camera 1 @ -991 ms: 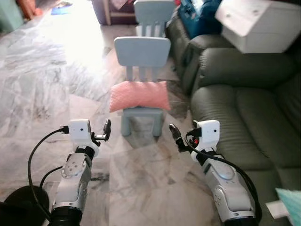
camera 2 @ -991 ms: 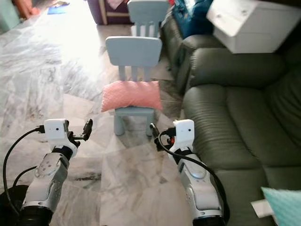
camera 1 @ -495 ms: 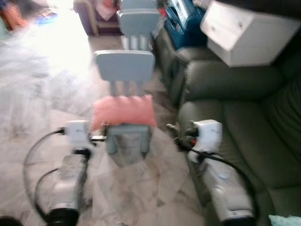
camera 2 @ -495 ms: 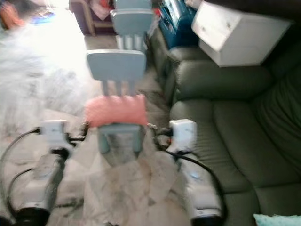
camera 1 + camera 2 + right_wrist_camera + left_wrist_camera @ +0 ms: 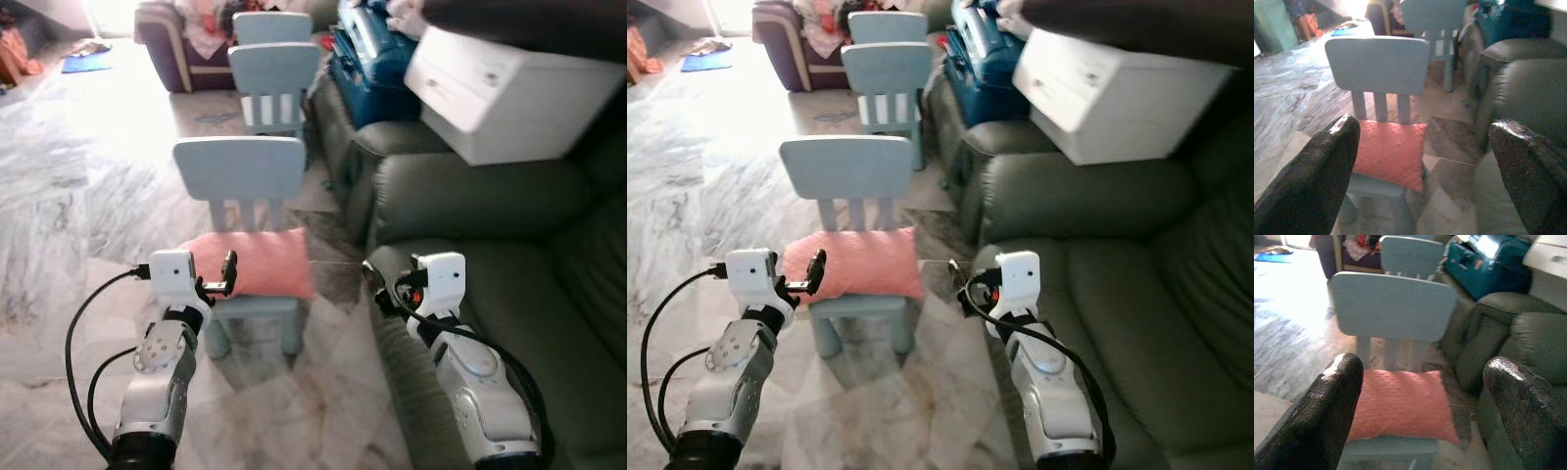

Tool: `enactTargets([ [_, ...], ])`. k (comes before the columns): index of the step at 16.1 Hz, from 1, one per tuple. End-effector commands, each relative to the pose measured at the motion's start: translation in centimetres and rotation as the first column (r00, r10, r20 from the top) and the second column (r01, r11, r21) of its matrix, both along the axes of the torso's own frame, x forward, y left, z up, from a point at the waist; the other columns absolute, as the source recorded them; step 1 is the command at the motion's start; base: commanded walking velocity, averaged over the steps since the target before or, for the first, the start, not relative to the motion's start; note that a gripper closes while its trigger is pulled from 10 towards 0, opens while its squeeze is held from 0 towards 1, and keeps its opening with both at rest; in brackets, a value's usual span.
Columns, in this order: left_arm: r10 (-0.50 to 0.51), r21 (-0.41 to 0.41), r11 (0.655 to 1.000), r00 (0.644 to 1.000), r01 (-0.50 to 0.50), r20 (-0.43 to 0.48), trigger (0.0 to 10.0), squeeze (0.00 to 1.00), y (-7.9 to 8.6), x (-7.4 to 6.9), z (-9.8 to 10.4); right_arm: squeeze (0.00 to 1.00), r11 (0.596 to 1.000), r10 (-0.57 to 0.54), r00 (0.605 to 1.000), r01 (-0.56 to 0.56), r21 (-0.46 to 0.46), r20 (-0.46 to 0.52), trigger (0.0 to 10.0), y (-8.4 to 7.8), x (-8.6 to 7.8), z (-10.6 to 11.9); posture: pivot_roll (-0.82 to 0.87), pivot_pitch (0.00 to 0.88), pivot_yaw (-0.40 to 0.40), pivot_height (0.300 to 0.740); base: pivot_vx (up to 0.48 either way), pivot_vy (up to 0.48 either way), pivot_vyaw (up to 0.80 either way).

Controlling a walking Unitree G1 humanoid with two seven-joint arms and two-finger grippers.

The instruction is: Move the pillow to the sofa

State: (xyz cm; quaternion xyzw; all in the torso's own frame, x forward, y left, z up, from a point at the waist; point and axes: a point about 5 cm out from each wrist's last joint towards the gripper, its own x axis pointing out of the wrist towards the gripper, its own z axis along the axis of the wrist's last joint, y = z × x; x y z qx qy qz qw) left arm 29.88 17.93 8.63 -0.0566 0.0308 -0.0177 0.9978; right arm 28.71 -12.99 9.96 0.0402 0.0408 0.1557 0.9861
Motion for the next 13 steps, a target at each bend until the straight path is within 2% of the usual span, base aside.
enactTargets([
  [1,0.011,0.021,1.0,1.0,-0.011,-0.005,10.0,0.0,0.52,-0.11,-0.04,0.0,1.0,0.022,1.0,-0.022,0.006,0.016,10.0,0.57,0.08,0.47,-0.12,0.119,-0.016,0.74,0.45,0.0,0.0],
  [13,0.008,0.023,1.0,1.0,-0.008,-0.008,10.0,0.0,0.38,-0.11,-0.09,0.0,1.0,0.024,1.0,-0.024,0.006,0.016,10.0,0.59,0.08,0.5,-0.13,0.121,-0.015,0.74,0.45,0.0,0.0],
])
